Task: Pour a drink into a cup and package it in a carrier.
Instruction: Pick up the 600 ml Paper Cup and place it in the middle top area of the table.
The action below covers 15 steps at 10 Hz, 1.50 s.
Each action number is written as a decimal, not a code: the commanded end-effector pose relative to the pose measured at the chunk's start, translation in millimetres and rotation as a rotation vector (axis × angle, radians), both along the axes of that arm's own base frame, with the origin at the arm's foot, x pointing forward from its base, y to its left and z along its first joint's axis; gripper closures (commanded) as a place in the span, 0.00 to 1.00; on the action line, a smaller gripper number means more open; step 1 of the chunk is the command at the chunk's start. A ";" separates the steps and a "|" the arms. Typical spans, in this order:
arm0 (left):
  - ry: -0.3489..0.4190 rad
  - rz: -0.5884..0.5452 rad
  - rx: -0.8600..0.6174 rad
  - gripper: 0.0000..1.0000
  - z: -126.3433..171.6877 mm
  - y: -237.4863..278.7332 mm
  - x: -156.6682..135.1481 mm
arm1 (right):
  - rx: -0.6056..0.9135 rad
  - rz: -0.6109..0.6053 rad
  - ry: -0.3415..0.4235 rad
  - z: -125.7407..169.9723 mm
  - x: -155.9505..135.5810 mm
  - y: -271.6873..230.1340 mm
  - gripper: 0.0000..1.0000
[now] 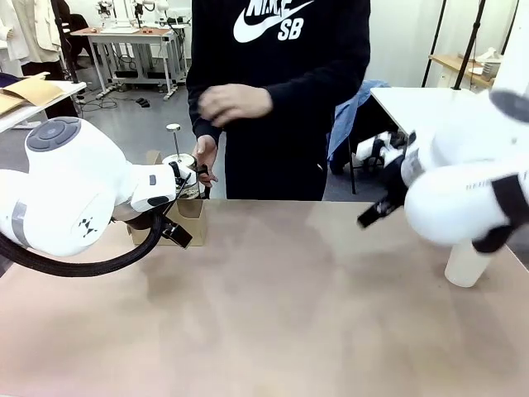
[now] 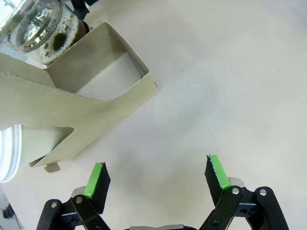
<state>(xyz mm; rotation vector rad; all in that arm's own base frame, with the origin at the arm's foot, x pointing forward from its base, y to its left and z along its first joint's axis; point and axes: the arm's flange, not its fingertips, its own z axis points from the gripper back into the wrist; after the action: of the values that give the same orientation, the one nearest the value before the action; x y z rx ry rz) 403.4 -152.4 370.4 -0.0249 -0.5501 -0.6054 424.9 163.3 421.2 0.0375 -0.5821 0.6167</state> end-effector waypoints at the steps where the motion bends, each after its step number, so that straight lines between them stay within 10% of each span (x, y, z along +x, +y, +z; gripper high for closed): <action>1: 0.000 0.001 0.000 0.00 0.0 0.4 0.1 | 0.070 0.038 0.051 61.9 42.8 -27.3 0.00; 6: 0.000 0.001 0.000 0.00 0.0 0.4 0.1 | 0.447 0.400 -0.009 113.2 40.8 -231.1 0.00; 13: 0.000 0.001 0.000 0.00 0.0 0.4 0.1 | 0.801 0.554 -0.402 -42.2 -16.2 -391.6 0.00; 15: 0.000 0.001 0.000 0.00 0.0 0.4 0.1 | 0.801 0.507 -0.366 -38.1 -37.4 -390.0 0.00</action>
<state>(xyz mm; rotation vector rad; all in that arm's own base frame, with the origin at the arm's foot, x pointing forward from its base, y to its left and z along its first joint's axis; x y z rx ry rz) 403.5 -152.4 370.3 -0.0236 -0.5499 -0.6053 395.3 -221.4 362.6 0.8968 -1.1725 0.8489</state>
